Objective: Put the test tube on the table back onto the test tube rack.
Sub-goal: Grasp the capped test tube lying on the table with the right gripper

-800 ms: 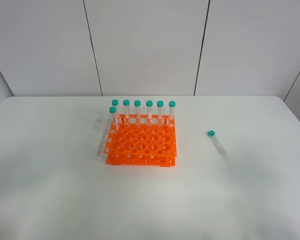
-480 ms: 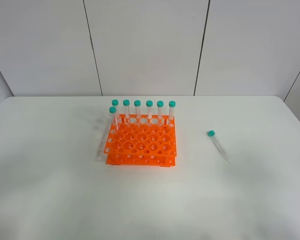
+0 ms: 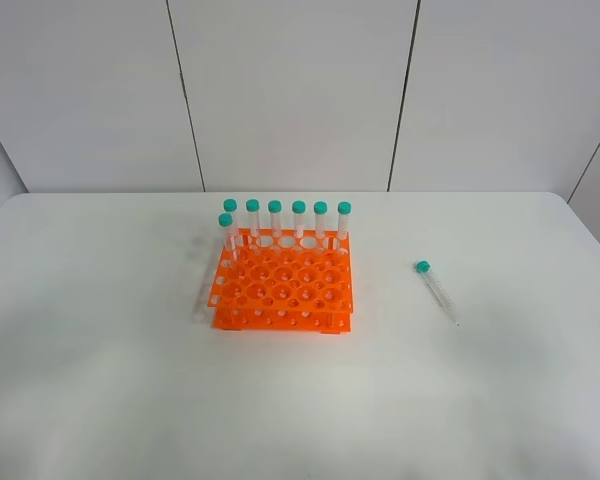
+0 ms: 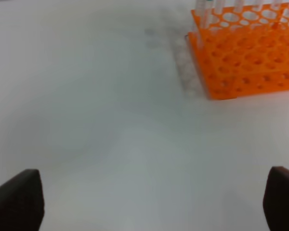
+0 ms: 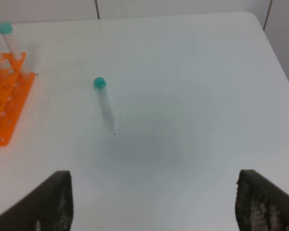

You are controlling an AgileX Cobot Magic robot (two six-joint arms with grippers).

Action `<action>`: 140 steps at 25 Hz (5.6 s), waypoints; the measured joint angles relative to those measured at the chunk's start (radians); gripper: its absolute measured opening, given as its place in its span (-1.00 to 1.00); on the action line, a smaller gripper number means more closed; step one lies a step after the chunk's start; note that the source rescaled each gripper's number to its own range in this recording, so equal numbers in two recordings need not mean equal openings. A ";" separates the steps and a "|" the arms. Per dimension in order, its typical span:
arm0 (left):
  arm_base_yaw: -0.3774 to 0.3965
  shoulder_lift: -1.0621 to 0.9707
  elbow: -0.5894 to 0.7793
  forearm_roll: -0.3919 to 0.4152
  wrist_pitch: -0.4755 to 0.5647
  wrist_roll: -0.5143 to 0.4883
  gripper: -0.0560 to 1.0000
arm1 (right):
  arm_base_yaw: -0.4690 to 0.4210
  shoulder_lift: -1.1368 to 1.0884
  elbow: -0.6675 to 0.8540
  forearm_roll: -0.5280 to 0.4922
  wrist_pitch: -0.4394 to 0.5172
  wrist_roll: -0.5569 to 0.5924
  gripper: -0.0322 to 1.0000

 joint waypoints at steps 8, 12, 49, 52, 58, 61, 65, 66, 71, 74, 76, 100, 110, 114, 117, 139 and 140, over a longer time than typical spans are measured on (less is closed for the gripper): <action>0.000 0.000 0.000 0.002 0.000 0.000 1.00 | 0.000 0.000 0.000 0.000 0.000 0.000 1.00; 0.000 0.000 0.000 0.002 0.000 0.000 1.00 | 0.000 0.000 0.000 0.000 0.000 0.000 1.00; 0.000 0.000 0.000 0.003 0.000 0.000 1.00 | 0.000 1.049 -0.432 0.187 -0.114 -0.272 1.00; 0.000 0.000 0.000 0.003 0.000 0.000 1.00 | 0.004 1.230 -0.499 0.192 -0.141 -0.279 0.99; 0.000 0.000 0.000 0.003 0.000 0.000 1.00 | 0.102 1.506 -0.638 0.151 -0.167 -0.296 0.95; 0.000 0.000 0.000 0.003 0.000 0.000 1.00 | 0.142 1.624 -0.708 0.125 -0.174 -0.270 0.95; 0.000 0.000 0.000 0.003 0.000 0.000 1.00 | 0.158 1.729 -0.747 0.110 -0.175 -0.241 0.95; 0.000 0.000 0.000 0.003 0.000 0.000 1.00 | 0.160 1.770 -0.753 0.108 -0.174 -0.232 0.95; 0.000 0.000 0.000 0.003 0.000 0.000 1.00 | 0.163 1.914 -0.757 0.094 -0.168 -0.222 0.95; 0.000 0.000 0.000 0.003 0.000 0.000 1.00 | 0.163 1.975 -0.757 0.090 -0.187 -0.219 0.95; 0.000 0.000 0.000 0.003 0.000 0.000 1.00 | 0.163 2.001 -0.757 0.089 -0.202 -0.219 0.95; 0.000 0.000 0.000 0.003 0.000 0.000 1.00 | 0.163 2.055 -0.757 0.127 -0.319 -0.250 0.85; 0.000 0.000 0.000 0.003 0.000 0.000 1.00 | 0.198 2.072 -0.757 0.158 -0.347 -0.278 0.84; 0.000 0.000 0.000 0.003 0.000 0.000 1.00 | 0.201 2.072 -0.757 0.140 -0.348 -0.263 0.84; 0.000 0.000 0.000 0.003 0.000 0.000 1.00 | 0.201 2.072 -0.757 0.085 -0.343 -0.218 0.84; 0.000 0.000 0.000 0.003 0.000 0.000 1.00 | 0.201 2.102 -0.762 0.045 -0.302 -0.161 0.77; 0.000 0.000 0.000 0.003 0.000 0.000 1.00 | 0.201 2.103 -0.763 0.045 -0.302 -0.161 0.69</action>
